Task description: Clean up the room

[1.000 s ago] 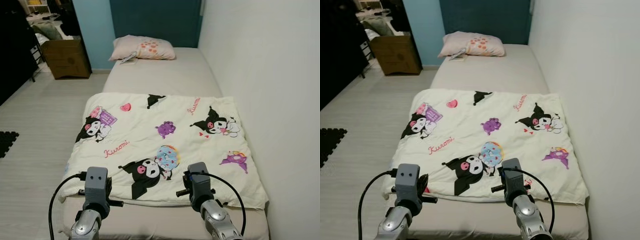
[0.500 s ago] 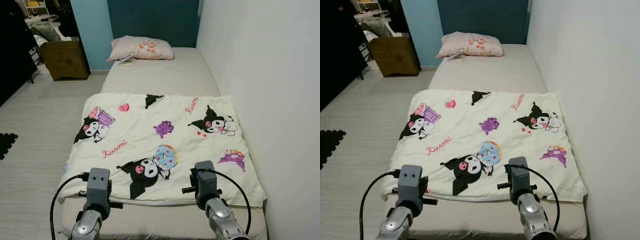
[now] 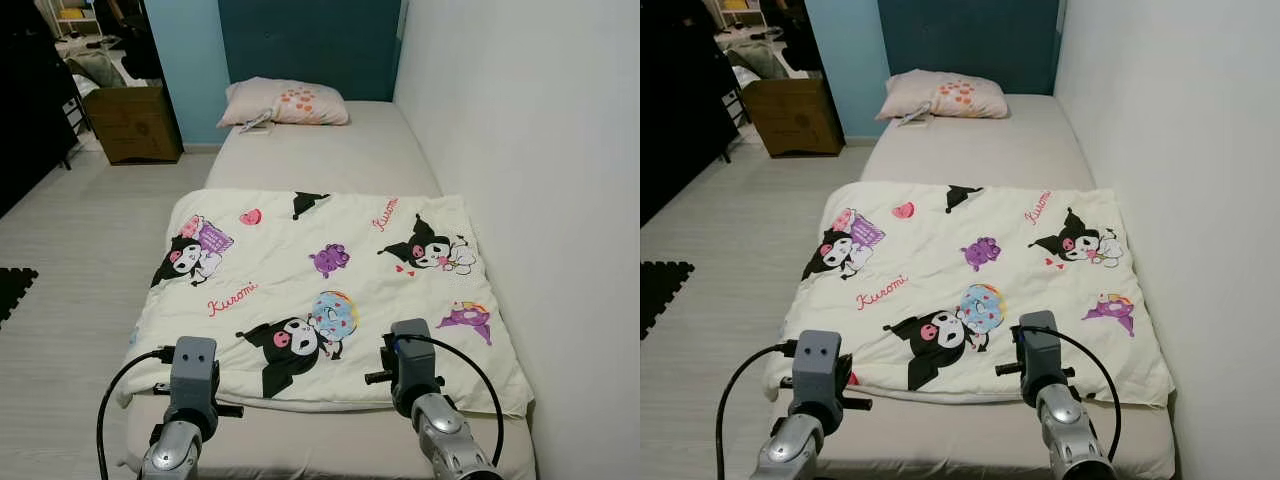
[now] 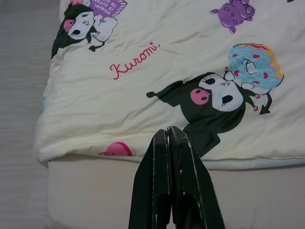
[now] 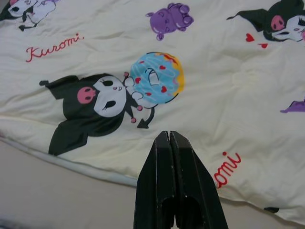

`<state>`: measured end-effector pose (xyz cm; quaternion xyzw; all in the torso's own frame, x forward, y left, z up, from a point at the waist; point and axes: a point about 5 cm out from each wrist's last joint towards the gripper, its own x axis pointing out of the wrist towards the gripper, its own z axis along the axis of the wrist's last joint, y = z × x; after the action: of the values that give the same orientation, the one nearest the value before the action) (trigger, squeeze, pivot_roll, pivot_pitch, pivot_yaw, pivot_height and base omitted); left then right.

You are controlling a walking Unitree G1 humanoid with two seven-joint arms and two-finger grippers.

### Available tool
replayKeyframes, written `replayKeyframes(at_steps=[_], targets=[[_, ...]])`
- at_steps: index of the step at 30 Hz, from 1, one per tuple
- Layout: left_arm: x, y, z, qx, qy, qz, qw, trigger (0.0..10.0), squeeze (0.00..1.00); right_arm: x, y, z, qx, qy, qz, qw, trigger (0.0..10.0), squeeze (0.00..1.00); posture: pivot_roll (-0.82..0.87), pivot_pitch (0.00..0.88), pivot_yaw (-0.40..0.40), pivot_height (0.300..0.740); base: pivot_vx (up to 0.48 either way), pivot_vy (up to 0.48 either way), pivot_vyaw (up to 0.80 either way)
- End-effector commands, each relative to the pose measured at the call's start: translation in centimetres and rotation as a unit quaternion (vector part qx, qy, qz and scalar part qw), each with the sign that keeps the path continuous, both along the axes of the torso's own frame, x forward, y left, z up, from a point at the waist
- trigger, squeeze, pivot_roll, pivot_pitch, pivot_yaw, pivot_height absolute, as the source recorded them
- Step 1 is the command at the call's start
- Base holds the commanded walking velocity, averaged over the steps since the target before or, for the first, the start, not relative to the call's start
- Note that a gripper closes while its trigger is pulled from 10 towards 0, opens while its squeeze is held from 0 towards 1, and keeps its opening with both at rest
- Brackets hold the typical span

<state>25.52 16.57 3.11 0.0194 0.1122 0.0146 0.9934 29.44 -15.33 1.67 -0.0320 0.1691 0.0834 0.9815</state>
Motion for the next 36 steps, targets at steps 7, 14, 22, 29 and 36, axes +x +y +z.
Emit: replayKeyframes(at_steps=[7,14,22,29,36], targets=[[-0.5,0.4,-0.9,0.007,0.026,0.004,1.000,10.0,0.00,-0.1,0.2,-0.2,0.007,0.010,0.000,1.000,10.0,0.00,-0.03,0.095,0.027,0.638,0.000,0.000,0.00],[-0.8,0.2,-1.0,0.005,0.031,0.002,0.999,10.0,0.00,-0.1,0.3,-0.3,0.008,0.013,0.007,1.000,10.0,0.00,-0.03,0.096,0.022,0.638,0.000,0.000,0.00],[-1.2,-0.1,-1.5,0.001,0.044,0.001,0.999,10.0,0.00,-0.2,0.4,-0.4,0.009,0.016,0.009,1.000,10.0,0.00,-0.03,0.096,0.017,0.638,0.000,0.000,0.00],[-1.3,0.0,-1.6,0.002,0.045,0.004,0.999,10.0,0.00,-0.3,0.5,-0.4,0.010,0.018,0.015,1.000,10.0,0.00,-0.03,0.098,0.010,0.628,0.000,0.000,0.00],[-1.7,0.0,-1.8,0.000,0.049,0.010,0.999,10.0,0.00,-0.2,0.4,-0.3,0.006,0.014,0.021,1.000,10.0,0.00,-0.03,0.096,0.000,0.618,0.000,0.000,0.00]])
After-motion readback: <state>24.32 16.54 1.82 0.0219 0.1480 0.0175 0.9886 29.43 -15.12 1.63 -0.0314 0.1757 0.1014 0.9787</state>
